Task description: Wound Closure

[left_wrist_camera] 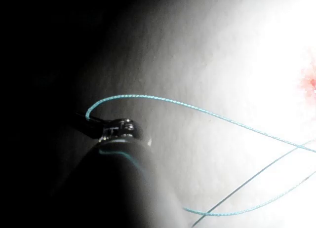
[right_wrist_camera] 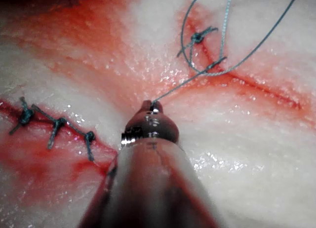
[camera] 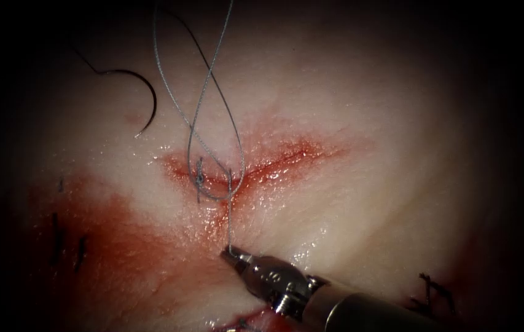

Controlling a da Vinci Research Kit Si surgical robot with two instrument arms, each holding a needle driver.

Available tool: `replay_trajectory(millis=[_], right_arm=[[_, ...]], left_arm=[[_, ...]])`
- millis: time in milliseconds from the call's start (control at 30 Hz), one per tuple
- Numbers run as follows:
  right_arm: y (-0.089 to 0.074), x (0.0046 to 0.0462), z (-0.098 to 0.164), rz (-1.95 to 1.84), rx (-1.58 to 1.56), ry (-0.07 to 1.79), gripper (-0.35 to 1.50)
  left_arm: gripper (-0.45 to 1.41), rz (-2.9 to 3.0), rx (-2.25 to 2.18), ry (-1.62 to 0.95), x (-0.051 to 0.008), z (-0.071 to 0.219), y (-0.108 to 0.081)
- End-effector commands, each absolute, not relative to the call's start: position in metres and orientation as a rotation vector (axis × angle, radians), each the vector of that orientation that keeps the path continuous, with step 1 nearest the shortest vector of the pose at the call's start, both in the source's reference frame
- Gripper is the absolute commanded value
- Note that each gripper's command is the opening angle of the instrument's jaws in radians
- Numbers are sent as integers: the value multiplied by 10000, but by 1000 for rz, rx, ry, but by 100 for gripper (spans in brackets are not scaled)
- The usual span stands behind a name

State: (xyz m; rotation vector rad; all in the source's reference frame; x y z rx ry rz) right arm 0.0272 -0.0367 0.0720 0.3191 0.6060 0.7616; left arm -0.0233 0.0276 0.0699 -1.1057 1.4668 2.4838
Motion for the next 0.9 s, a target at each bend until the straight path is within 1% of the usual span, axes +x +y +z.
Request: replay_trajectory(millis=[33, 67, 100, 200, 233, 333, 433, 733, 900], right_arm=[[-359, 282, 720, 766, 316, 628, -10], [-356, 282, 718, 770, 316, 638, 19], [-353, 282, 716, 776, 315, 657, 42], [-345, 282, 711, 786, 314, 690, 103], [-342, 282, 709, 789, 314, 700, 118], [-335, 280, 703, 796, 320, 737, 138], [-328, 276, 696, 803, 322, 767, 148], [-306, 243, 663, 740, 316, 861, 148], [-302, 238, 656, 661, 317, 881, 148]], left_arm=[[-45, 2500, -1141, 1426, -237, 696, 274], [-45, 2527, -1164, 1390, -236, 694, 264], [-45, 2553, -1201, 1366, -235, 693, 253], [-45, 2559, -1279, 1297, -234, 690, 219], [-45, 2550, -1292, 1291, -233, 690, 207], [-45, 2538, -1328, 1241, -231, 689, 181], [-45, 2531, -1363, 1194, -229, 685, 162], [-45, 2468, -1627, 947, -218, 651, 105], [-45, 2455, -1891, 777, -220, 627, 60]])
